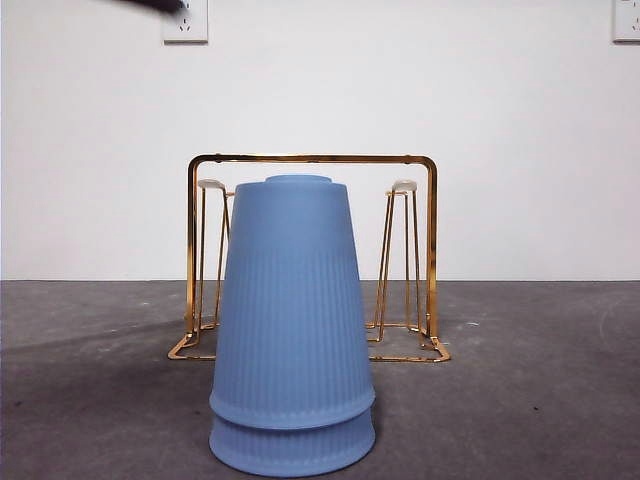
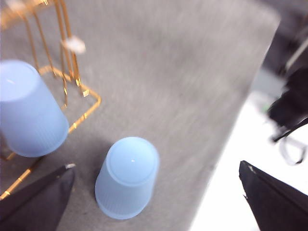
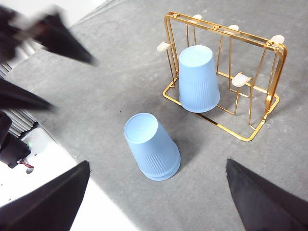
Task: The left arm pick up the left cup on cup holder and place it on desk, then the right arm insert the right cup into the first cup, and then the left arm insert the mid cup into the first cup
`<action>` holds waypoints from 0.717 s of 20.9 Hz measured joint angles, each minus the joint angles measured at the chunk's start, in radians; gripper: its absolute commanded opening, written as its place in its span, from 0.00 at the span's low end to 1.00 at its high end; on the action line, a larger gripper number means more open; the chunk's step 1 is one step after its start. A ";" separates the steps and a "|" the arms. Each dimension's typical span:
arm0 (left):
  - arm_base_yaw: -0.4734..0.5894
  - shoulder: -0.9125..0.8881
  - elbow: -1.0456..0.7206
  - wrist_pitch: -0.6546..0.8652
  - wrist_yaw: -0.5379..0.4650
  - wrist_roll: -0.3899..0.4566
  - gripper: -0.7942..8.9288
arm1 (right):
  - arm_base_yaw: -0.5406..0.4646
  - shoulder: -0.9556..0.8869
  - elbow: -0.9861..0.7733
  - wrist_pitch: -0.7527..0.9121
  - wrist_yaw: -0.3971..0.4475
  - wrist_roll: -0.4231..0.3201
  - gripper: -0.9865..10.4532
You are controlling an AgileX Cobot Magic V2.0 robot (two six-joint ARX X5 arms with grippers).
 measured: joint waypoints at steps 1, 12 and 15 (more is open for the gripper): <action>0.000 -0.048 0.003 -0.019 -0.019 -0.010 0.69 | 0.000 0.001 0.000 0.000 0.000 0.000 0.48; -0.001 -0.269 0.005 -0.228 -0.245 -0.077 0.69 | 0.000 0.019 0.000 0.000 0.000 0.000 0.48; -0.001 -0.278 0.005 -0.233 -0.245 -0.092 0.69 | 0.000 0.036 0.000 0.019 0.000 0.006 0.48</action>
